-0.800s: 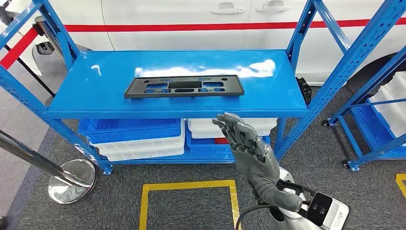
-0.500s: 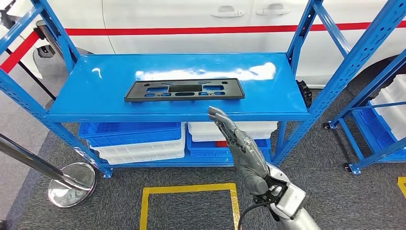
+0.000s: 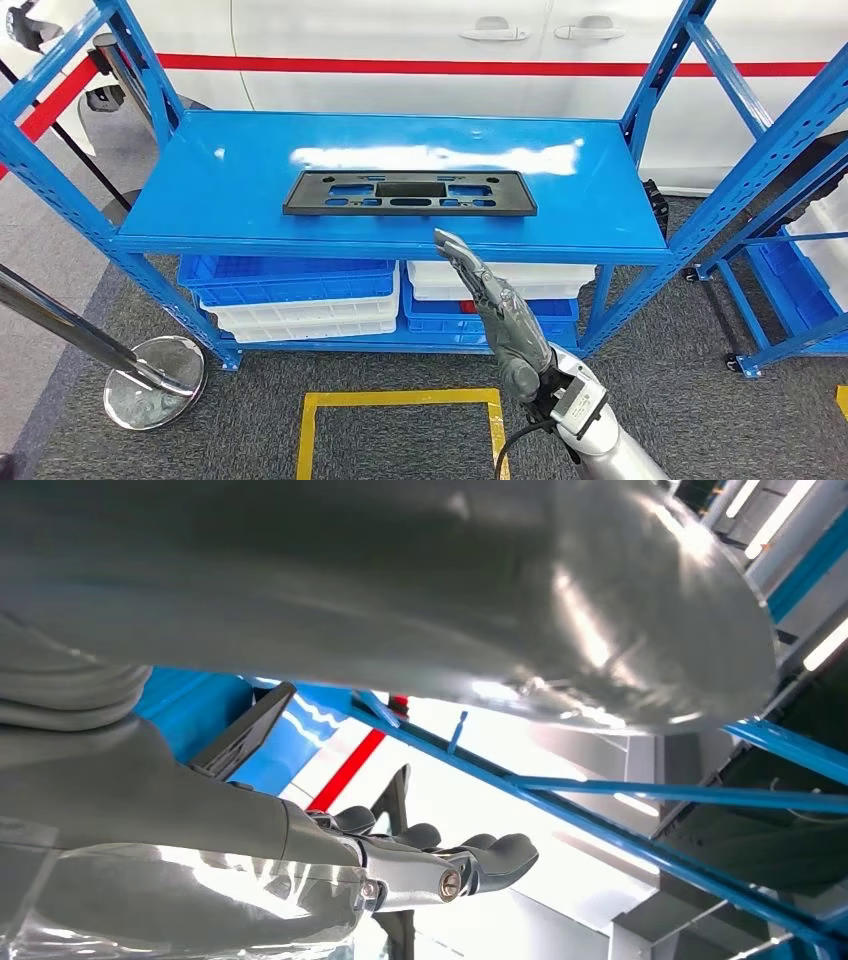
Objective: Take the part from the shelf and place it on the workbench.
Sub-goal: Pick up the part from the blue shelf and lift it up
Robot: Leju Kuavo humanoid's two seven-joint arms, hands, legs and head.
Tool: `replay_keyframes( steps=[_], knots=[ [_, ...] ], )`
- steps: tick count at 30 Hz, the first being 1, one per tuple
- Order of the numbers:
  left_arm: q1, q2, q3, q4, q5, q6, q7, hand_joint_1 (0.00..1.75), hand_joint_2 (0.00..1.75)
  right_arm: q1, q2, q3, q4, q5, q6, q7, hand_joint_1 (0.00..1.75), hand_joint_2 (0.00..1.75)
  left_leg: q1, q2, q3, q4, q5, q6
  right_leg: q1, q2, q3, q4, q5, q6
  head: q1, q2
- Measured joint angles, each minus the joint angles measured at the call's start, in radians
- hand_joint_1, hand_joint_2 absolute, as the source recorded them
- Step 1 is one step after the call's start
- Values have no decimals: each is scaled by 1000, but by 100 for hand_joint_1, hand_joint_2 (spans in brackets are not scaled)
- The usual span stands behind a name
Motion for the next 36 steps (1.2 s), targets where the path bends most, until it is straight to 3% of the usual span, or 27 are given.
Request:
replay_keyframes(
  steps=[2, 6, 8, 10, 11, 12, 13, 15, 16, 18, 21, 23, 25, 26, 27, 28, 30, 31, 32, 33, 36],
  knots=[
    [1, -3, 0, 0, 1, 1, 0, 0, 0, 12, 0, -2, 5, -4, 2, -8, 0, 0, -3, -2, 3, 2, -8, -11, 5, 1, 34, -81, 21, -7, 0, 0],
    [0, -3, 0, 0, 2, 2, 0, 0, 0, 20, -5, -8, 11, -7, 5, -6, 0, 0, -3, 2, 3, 15, -25, -32, 0, 5, 47, -101, 12, -21, 0, 0],
    [-1, -3, 0, 0, 2, 1, 0, 0, 0, 23, -11, -9, 13, -7, 7, -2, 0, 0, 0, 5, -39, 104, -68, -42, -3, 1, 60, -107, 7, -31, 0, 0],
    [2, -4, 0, 0, 4, 1, 0, 0, 0, 29, -13, -9, 19, -7, 12, 1, 0, 0, 3, 6, -115, 242, -119, -50, -2, -1, 68, -107, -1, -37, 0, 0],
    [4, -4, 0, 0, 6, 0, 0, 0, 0, 31, -13, -9, 24, -7, 15, 3, 0, 0, 4, 6, -144, 286, -124, -52, -2, 0, 72, -107, -5, -38, 0, 0],
    [5, -3, 0, 0, 8, -1, 0, 0, 0, 32, -13, -9, 29, -8, 19, 5, 0, 0, 4, 6, -157, 295, -110, -53, -2, 1, 78, -107, -10, -37, 0, 0],
    [6, -3, 0, 0, 10, -1, 0, 0, 0, 32, -13, -10, 33, -9, 22, 6, 0, 0, 4, 6, -150, 261, -76, -51, -2, 2, 85, -107, -15, -36, 0, 0],
    [6, -1, 0, 0, 11, -2, -1, 0, 0, 32, -13, -12, 41, -13, 25, 2, 0, 0, 2, 7, -95, 125, 4, -42, 0, 4, 103, -107, -28, -30, 0, 0],
    [6, 0, 1, 0, 11, -3, -2, 0, 0, 33, -13, -13, 44, -15, 26, -2, 0, 0, 0, 7, -68, 65, 26, -35, 1, 4, 109, -106, -35, -25, 0, 0],
    [7, 1, 1, 0, 13, -3, -3, 0, 0, 39, -13, -14, 52, -16, 28, -14, 0, 0, -5, 7, -44, 12, 29, -23, 4, 4, 115, -105, -41, -14, 0, 0],
    [11, 1, 2, 0, 19, -3, -5, 0, 0, 43, -13, -14, 64, -15, 33, -23, 0, 0, -2, 6, -29, -3, 24, -5, 3, 4, 115, -87, -47, 1, 0, 0],
    [11, 1, 2, 0, 21, -3, -7, 0, 0, 38, -13, -14, 73, -15, 35, -26, 0, 0, 1, 6, -13, -10, 21, 4, 0, 4, 77, -13, -83, 7, 0, 0],
    [10, 1, 2, 0, 24, -2, -8, 0, 0, 36, -13, -12, 84, -14, 38, -26, 0, 0, 0, 6, -6, -11, 13, 10, -2, 4, -2, 114, -131, 11, 0, 0],
    [10, 1, 2, 0, 26, -2, -9, 0, 0, 36, -12, -10, 89, -12, 40, -26, 0, 0, 0, 5, -1, -11, 8, 11, -3, 4, -37, 160, -140, 13, 0, 0],
    [12, 1, 3, 0, 28, -2, -10, 0, 0, 37, -12, -9, 94, -9, 41, -25, 0, 0, -1, 4, 5, -11, 3, 11, -4, 4, -59, 175, -129, 14, 0, 0],
    [13, 1, 3, 0, 29, -2, -11, 0, 0, 37, -12, -8, 99, -5, 42, -24, 0, 0, -1, 3, 14, -11, -4, 9, -4, 4, -60, 152, -97, 15, 0, 0],
    [17, -1, 4, 0, 29, -4, -16, 0, 0, 38, -12, -6, 106, 5, 43, -23, 0, 0, 0, 2, 34, -11, -20, 3, -4, 4, -22, 27, -3, 10, 0, 0],
    [18, -2, 4, 1, 29, -5, -19, 0, 0, 39, -12, -4, 109, 11, 43, -24, 0, 0, -1, 1, 41, -10, -28, -1, -1, 3, -4, -32, 17, 7, 0, 0],
    [18, -3, 4, 1, 29, -6, -21, 0, 0, 42, -12, -3, 112, 16, 43, -26, 0, 0, -2, 1, 45, -9, -35, -7, 2, 2, 8, -70, 30, 1, 0, 0],
    [18, -3, 4, 1, 29, -7, -22, 0, 0, 45, -12, -2, 115, 21, 43, -29, 0, 0, -3, 1, 48, -6, -39, -14, 5, 2, 12, -83, 25, -5, 0, 0],
    [17, -3, 4, 2, 28, -11, -25, 0, 0, 51, -18, 2, 121, 30, 42, -35, 0, 0, -3, 3, 54, 14, -48, -31, 4, 4, 28, -91, 21, -24, 0, 0]
  ],
)
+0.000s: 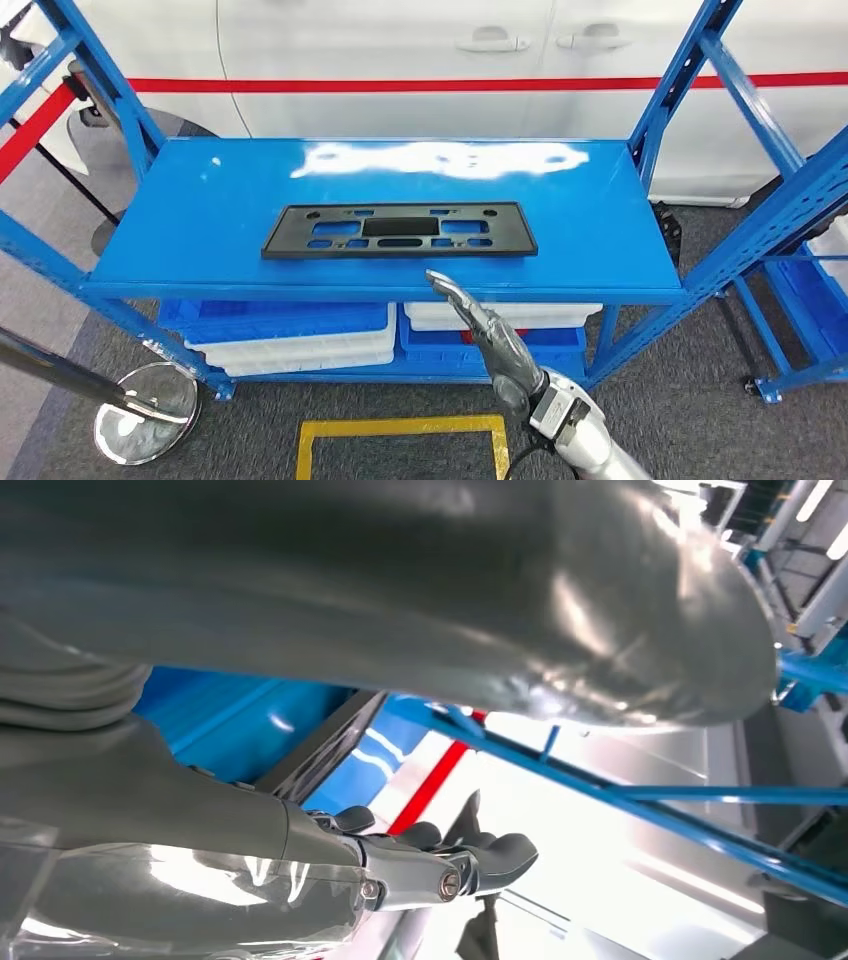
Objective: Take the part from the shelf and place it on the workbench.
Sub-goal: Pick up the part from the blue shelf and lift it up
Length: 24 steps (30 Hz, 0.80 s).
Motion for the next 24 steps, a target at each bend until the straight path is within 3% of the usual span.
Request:
replay_keyframes(
  steps=[2, 5, 6, 7, 9, 10, 12, 16, 17, 19, 21, 22, 24],
  knots=[
    [-3, 0, 0, 0, -1, -1, -1, 0, 0, -4, -9, 3, 3, 3, 0, -1, 0, 0, 3, 2, -36, 75, -24, -9, -3, -1, 18, -5, -8, -11, 0, 0],
    [-2, -1, 0, 1, -2, -3, -1, 0, 0, -6, -15, 10, 9, 5, 0, -1, 0, 0, 7, 4, -151, 253, -87, -21, -1, -1, 35, -5, -24, -18, 0, 0],
    [0, -1, 0, 1, -3, -2, -1, 0, 0, -6, -15, 11, 11, 5, 0, -1, 0, 0, 7, 4, -174, 273, -85, -23, -1, 0, 42, -5, -30, -19, 0, 0],
    [1, -1, 0, 1, -3, -2, -1, 0, 0, -6, -16, 13, 14, 5, 0, -1, 0, 0, 7, 4, -180, 255, -60, -21, 0, 1, 51, -5, -37, -18, 0, 0],
    [1, 0, 0, 1, -4, 2, 0, 0, 0, -11, -16, 16, 17, 5, 0, -1, 0, 0, 6, 4, -152, 135, 32, -12, 0, 2, 70, -6, -51, -15, 0, 0],
    [1, 0, 0, 1, -5, 5, 1, 0, 0, -15, -16, 17, 19, 4, 1, 0, 0, 0, 3, 4, -134, 75, 63, -7, 1, 2, 78, -6, -57, -12, 0, 0],
    [-1, 0, 0, 1, -7, 13, 5, 0, 0, -22, -17, 19, 23, 2, 2, 1, 0, 0, -3, 4, -115, 10, 83, 4, 2, 2, 82, -6, -66, -2, 0, 0],
    [1, -1, 0, 1, -8, 36, 19, 0, 0, -34, -17, 27, 33, 2, 4, 1, 0, 175, 2, 3, -98, -11, 83, 20, 3, 1, 83, 7, -87, 20, 0, 0],
    [0, -1, 1, 1, -8, 43, 23, 0, 0, -40, -17, 30, 37, 3, 1, 0, 0, 175, 6, 3, -92, -17, 84, 25, 3, 1, 66, 41, -105, 24, 0, 0],
    [-2, 0, 2, 1, -8, 56, 31, 0, 0, -49, -16, 38, 49, 6, -7, -3, 0, 175, 6, 4, -83, -20, 79, 32, -2, 0, -3, 161, -152, 29, 0, 0],
    [-3, 0, 3, 1, -8, 65, 38, 0, 0, -57, -16, 46, 66, 2, -10, -5, 0, 175, 6, 3, -74, -20, 70, 34, -7, 0, -72, 259, -165, 35, 0, 0],
    [-2, 1, 3, 1, -9, 67, 41, 0, 0, -62, -15, 49, 74, -2, -10, -5, 0, 175, 6, 2, -68, -19, 64, 33, -10, 0, -85, 260, -143, 37, 0, 0],
    [0, 1, 3, 1, -13, 69, 48, 0, 0, -78, -15, 56, 87, -8, -10, -3, 0, 175, 6, 0, -51, -18, 52, 28, -14, -1, -56, 156, -56, 37, 0, 0]
  ],
)
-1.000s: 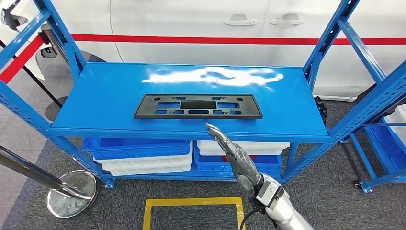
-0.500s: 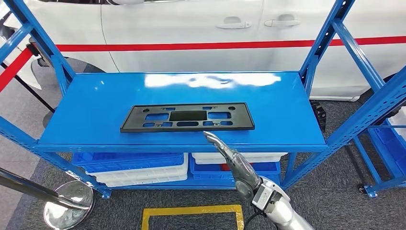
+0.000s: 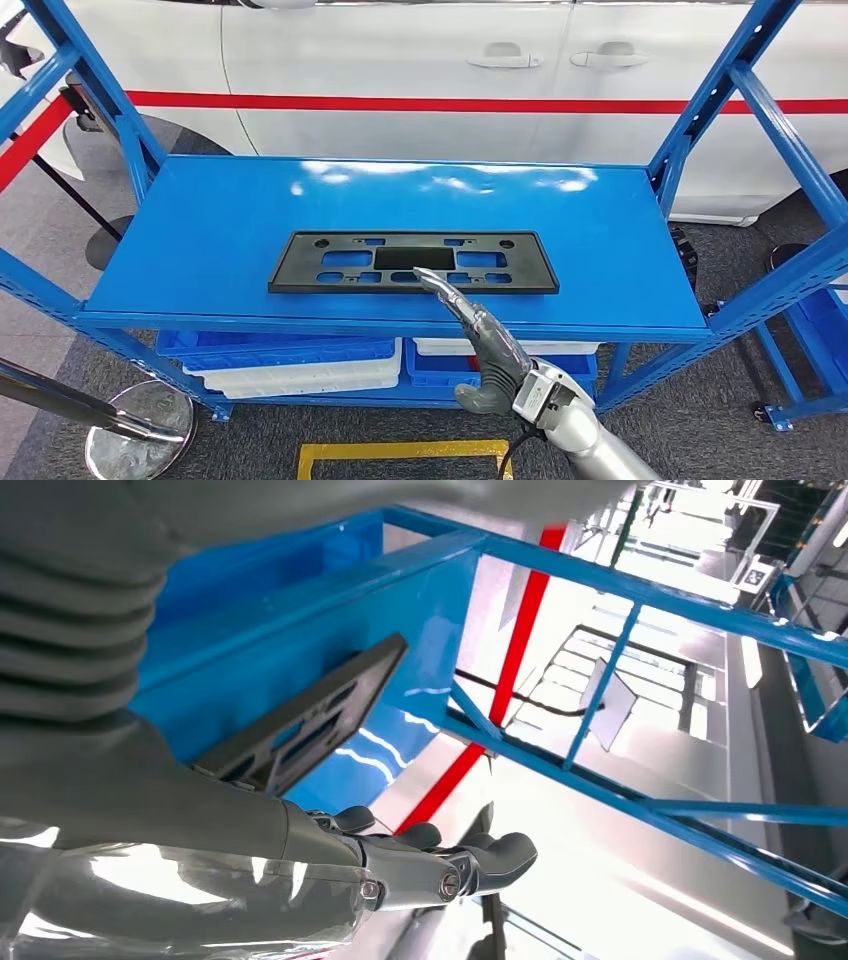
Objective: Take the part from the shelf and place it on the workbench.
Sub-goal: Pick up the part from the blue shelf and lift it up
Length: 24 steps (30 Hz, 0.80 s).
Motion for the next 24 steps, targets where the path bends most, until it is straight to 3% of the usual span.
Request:
replay_keyframes(
  steps=[2, 5, 6, 8, 9, 11, 12, 13, 14, 17, 19, 22, 24],
  knots=[
    [-1, 0, 0, 0, -3, 0, 5, 0, 0, -16, 0, 7, 10, -2, -2, 5, 0, 175, -2, -2, 8, 3, -12, -11, 2, 0, 43, -112, 54, -6, 0, 0],
    [-5, 2, 0, 0, -5, -1, 6, 0, 0, -29, -1, 17, 21, 0, -8, 12, 0, 44, -3, -2, 9, 1, -18, -29, 8, 2, 57, -150, 52, -20, 0, 0],
    [-6, 3, 0, 0, -5, -3, 5, 0, 0, -32, -3, 21, 23, 1, -10, 13, 0, 44, -2, -2, 10, 2, -21, -35, 7, 2, 59, -153, 52, -26, 0, 0],
    [-6, 5, 0, 0, -5, -4, 0, 0, 0, -42, -14, 28, 28, 3, -14, 14, 0, 131, 0, 1, -4, 42, -47, -46, 3, 0, 66, -160, 52, -37, 0, 0],
    [-6, 6, -1, 0, -6, -5, -3, 0, 0, -47, -20, 32, 30, 4, -15, 15, 0, 175, 1, 2, -27, 92, -74, -50, 3, -2, 69, -162, 51, -42, 0, 0],
    [-6, 6, -1, 0, -8, -6, -11, 0, 0, -54, -32, 41, 36, 12, -17, 17, 0, 175, 2, 3, -98, 227, -132, -56, 5, -6, 71, -161, 48, -48, 0, 0],
    [-5, 7, -1, 0, -9, -7, -13, 0, 0, -55, -35, 44, 39, 22, -21, 20, 0, 175, 2, 3, -127, 274, -143, -57, 7, -7, 72, -161, 46, -49, 0, 0],
    [-4, 7, -1, 0, -10, -8, -15, 0, 0, -57, -38, 48, 42, 34, -26, 23, 0, 175, 2, 3, -140, 288, -135, -57, 8, -8, 74, -161, 45, -50, 0, 0],
    [-4, 8, -1, 0, -11, -9, -16, 0, 0, -60, -40, 53, 46, 52, -33, 27, 0, 175, 2, 3, -134, 264, -108, -55, 8, -8, 76, -160, 44, -49, 0, 0],
    [-5, 10, -1, 0, -12, -10, -20, 0, 0, -76, -42, 71, 57, 130, -72, 43, 0, 175, -1, 3, -55, 76, -7, -43, 11, -6, 84, -157, 37, -42, 0, 0],
    [-6, 10, -1, 0, -12, -10, -23, 0, 0, -91, -43, 86, 66, 195, -105, 56, 0, 175, -5, 2, -30, 16, 9, -31, 14, -5, 86, -157, 34, -33, 0, 0],
    [-4, 10, -1, 0, -12, -14, -27, 0, 0, -108, -43, 110, 83, 270, -150, 72, 0, 175, -2, 1, -24, 3, 14, -12, 14, -4, 85, -152, 27, -17, 0, 0],
    [-5, 10, -1, 0, -12, -18, -30, 0, 0, -120, -42, 122, 99, 305, -181, 77, 0, 175, 3, 2, -19, -6, 21, 0, 13, -4, 57, -86, -15, -9, 0, 0]
  ],
)
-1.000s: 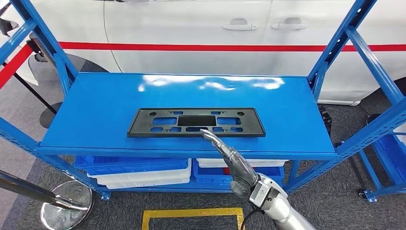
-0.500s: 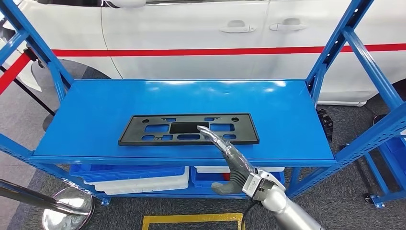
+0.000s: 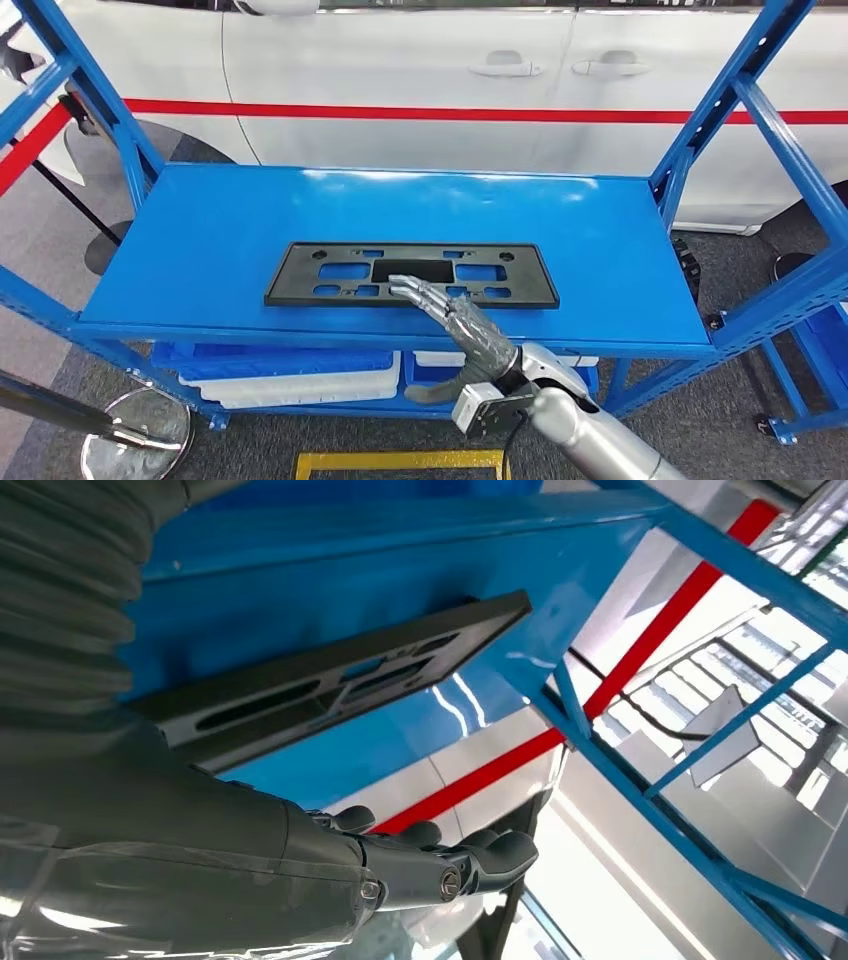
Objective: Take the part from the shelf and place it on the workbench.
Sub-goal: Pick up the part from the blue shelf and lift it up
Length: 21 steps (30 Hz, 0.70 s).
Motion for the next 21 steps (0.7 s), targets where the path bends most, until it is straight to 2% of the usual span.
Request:
replay_keyframes(
  steps=[2, 3, 4, 5, 7, 8, 9, 10, 12, 14, 16, 18, 19, 20, 21],
  knots=[
    [0, 0, 0, 0, -1, -3, -4, 0, 0, -9, 1, 12, 24, 38, -38, 3, 0, 175, -2, 0, 0, -1, 0, 5, -3, 0, -63, 132, -63, 5, 0, 0],
    [0, 1, 0, 0, -1, -3, -5, 0, 0, -12, 2, 17, 38, 55, -57, 4, 0, 175, -2, -1, 0, -1, 0, 6, -5, 0, -90, 188, -80, 7, 0, 0],
    [1, 1, 0, 0, -1, -4, -6, 0, 0, -16, 2, 23, 53, 69, -74, 5, 0, 175, -2, -2, 1, 0, -1, 5, -7, 0, -104, 211, -78, 9, 0, 0],
    [2, 1, 0, 0, -2, -4, -7, 0, 0, -21, 2, 28, 66, 82, -91, 5, 0, 175, -2, -4, 2, 1, -2, 4, -9, 0, -98, 194, -56, 9, 0, 0],
    [2, 0, 0, 0, -2, -3, -8, 0, 0, -39, 2, 37, 91, 108, -125, 7, 0, 175, -2, -7, 6, 4, -7, -1, -12, 0, -42, 69, 15, 6, 0, 0],
    [1, 0, 0, 0, -2, -3, -8, 0, 0, -50, 2, 41, 101, 120, -142, 10, 0, 175, -4, -7, 6, 8, -11, -6, -11, -1, -12, 3, 40, 2, 0, 0],
    [1, 0, 0, 0, -2, -3, -9, 0, 0, -59, 2, 46, 111, 135, -158, 16, 0, 175, -6, -8, 5, 10, -14, -11, -9, -1, 8, -41, 53, -1, 0, 0],
    [0, 0, 0, 0, -2, -2, -9, 0, 0, -68, 2, 51, 120, 155, -177, 24, 0, 175, -8, -8, 3, 11, -16, -16, -7, -1, 17, -62, 54, -5, 0, 0],
    [-1, 0, 0, 0, -2, -2, -12, 0, 0, -81, 1, 64, 141, 226, -230, 54, 0, 175, -9, -9, 2, 10, -17, -27, -6, -1, 18, -67, 52, -14, 0, 0],
    [-1, 0, 0, 0, -3, -1, -14, 0, 0, -97, -6, 79, 162, 314, -289, 88, 0, 175, -7, -8, -4, 31, -33, -38, -9, -5, 23, -73, 53, -26, 0, 0],
    [-2, -1, -1, 0, -4, -2, -16, 0, 0, -111, -18, 96, 182, 380, -329, 113, 0, 175, -5, -5, -47, 126, -85, -48, -11, -12, 29, -76, 52, -36, 0, 0],
    [-2, -1, -1, 0, -4, -3, -17, 0, 0, -116, -26, 113, 204, 426, -353, 129, 0, 175, -4, -3, -117, 262, -141, -53, -8, -17, 31, -76, 49, -41, 0, 0],
    [-2, -2, -1, 0, -5, -4, -18, 0, 0, -117, -28, 121, 217, 443, -361, 134, 0, 175, -4, -2, -141, 301, -147, -54, -7, -18, 32, -76, 47, -42, 0, 0],
    [-1, -2, -1, 0, -5, -5, -18, 0, 0, -118, -29, 128, 230, 455, -366, 138, 0, 175, -4, -2, -147, 301, -132, -54, -6, -19, 33, -75, 46, -42, 0, 0],
    [-1, -2, -1, 0, -6, -6, -19, 0, 0, -120, -29, 135, 243, 464, -369, 140, 0, 175, -4, -2, -131, 260, -99, -51, -5, -19, 36, -75, 44, -41, 0, 0]
  ],
)
